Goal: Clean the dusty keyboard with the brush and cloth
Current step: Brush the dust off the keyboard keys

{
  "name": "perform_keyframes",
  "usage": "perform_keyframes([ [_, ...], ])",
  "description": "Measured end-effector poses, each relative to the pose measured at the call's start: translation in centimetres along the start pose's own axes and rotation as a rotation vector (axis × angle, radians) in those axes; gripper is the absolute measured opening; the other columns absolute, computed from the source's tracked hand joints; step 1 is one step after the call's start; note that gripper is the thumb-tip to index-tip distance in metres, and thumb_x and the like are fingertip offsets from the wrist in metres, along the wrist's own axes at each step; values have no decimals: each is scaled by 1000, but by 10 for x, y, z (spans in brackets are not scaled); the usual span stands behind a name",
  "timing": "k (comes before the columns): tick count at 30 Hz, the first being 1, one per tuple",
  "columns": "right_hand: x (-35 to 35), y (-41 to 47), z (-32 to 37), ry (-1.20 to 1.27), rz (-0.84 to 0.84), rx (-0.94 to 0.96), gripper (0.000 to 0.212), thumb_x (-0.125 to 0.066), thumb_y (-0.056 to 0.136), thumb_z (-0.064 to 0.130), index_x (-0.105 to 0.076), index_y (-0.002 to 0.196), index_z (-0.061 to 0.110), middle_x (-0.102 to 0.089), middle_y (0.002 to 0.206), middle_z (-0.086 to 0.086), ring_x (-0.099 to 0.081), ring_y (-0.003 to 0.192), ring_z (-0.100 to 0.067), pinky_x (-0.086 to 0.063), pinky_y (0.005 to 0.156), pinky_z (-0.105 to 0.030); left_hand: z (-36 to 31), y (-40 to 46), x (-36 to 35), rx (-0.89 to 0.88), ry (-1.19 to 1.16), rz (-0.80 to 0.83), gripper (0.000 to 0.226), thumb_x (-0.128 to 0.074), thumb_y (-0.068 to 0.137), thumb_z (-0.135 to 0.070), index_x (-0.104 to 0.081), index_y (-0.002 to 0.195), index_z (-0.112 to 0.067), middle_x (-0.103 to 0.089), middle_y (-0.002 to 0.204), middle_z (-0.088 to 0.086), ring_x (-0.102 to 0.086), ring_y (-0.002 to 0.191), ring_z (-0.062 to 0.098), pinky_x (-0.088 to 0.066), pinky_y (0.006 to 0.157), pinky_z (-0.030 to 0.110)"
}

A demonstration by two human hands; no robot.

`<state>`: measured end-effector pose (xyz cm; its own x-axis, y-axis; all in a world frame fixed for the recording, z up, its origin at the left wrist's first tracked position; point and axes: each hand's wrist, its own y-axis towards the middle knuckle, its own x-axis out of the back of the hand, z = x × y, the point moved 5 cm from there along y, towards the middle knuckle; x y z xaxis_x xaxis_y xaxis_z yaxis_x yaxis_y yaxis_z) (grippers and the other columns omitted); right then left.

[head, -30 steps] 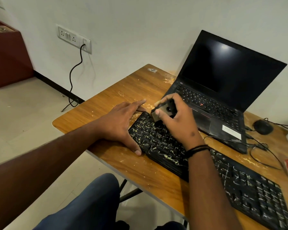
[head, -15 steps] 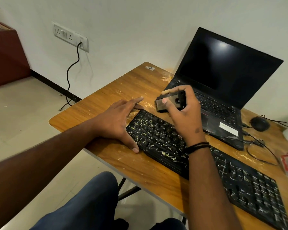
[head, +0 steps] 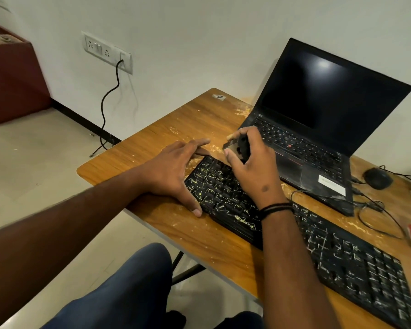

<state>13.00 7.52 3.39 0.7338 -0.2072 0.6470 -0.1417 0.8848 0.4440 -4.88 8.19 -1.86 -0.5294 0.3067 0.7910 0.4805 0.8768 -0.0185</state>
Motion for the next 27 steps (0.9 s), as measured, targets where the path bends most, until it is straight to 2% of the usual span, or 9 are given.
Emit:
perform_keyframes([
  [4,8,1,-1,146,-5,11,26,-71,89,16,-55,109,19,-68,108,9,-64,97,-5,-51,80,-17,-1,-1,1,-4,-3,-6,149,-95,41,-59,-1,155,-45,-23,158,-3,-20,146,21,-23,116,40],
  [7,0,-1,-2,95,60,-23,26,-72,90,18,-54,109,21,-66,105,7,-62,91,-3,-48,70,-9,-1,-1,0,1,1,5,153,-95,36,-65,-1,155,-45,-23,159,-3,-20,146,21,-23,116,39],
  [12,18,1,-4,61,-166,-70,31,-73,90,19,-49,110,22,-60,95,16,-58,87,13,-47,71,-6,3,0,0,10,-7,-7,152,-79,27,-81,0,153,-50,-23,159,-3,-21,147,24,-24,120,48],
  [14,28,1,-12,108,-156,-92,32,-74,89,21,-50,109,21,-61,98,15,-60,92,8,-53,72,-13,3,-1,0,6,-4,-10,153,-80,27,-81,1,153,-50,-23,160,-4,-20,148,24,-23,121,49],
  [17,18,0,-22,91,9,-125,32,-74,88,27,-50,109,23,-66,105,6,-64,99,-14,-61,73,-34,-1,-2,0,6,0,-2,154,-93,34,-68,-1,156,-45,-22,160,-3,-19,148,23,-21,118,43],
  [19,17,1,-21,28,-30,-124,33,-72,88,30,-48,109,26,-66,107,5,-63,101,-17,-59,81,-43,-3,-2,1,-4,-2,-6,150,-94,40,-60,-2,157,-42,-23,160,-4,-18,147,22,-20,116,39],
  [23,18,0,-13,155,-24,-72,30,-73,89,20,-51,109,22,-69,106,10,-67,100,-10,-59,82,-44,-3,-3,1,-9,-3,-10,148,-93,42,-58,-1,157,-42,-23,160,-6,-17,147,19,-20,114,36],
  [25,11,-1,-11,95,32,-80,32,-73,89,22,-49,111,22,-69,107,9,-66,100,-9,-59,83,-41,-3,-3,0,-11,-6,-12,148,-93,43,-58,-1,157,-42,-22,160,-6,-16,148,20,-20,115,37],
  [27,12,0,-13,2,-21,-86,34,-73,89,24,-49,112,22,-67,106,7,-64,98,-9,-58,84,-35,-4,-3,1,-15,-13,-9,148,-93,42,-57,-1,157,-42,-24,156,-10,-17,146,17,-20,113,34],
])
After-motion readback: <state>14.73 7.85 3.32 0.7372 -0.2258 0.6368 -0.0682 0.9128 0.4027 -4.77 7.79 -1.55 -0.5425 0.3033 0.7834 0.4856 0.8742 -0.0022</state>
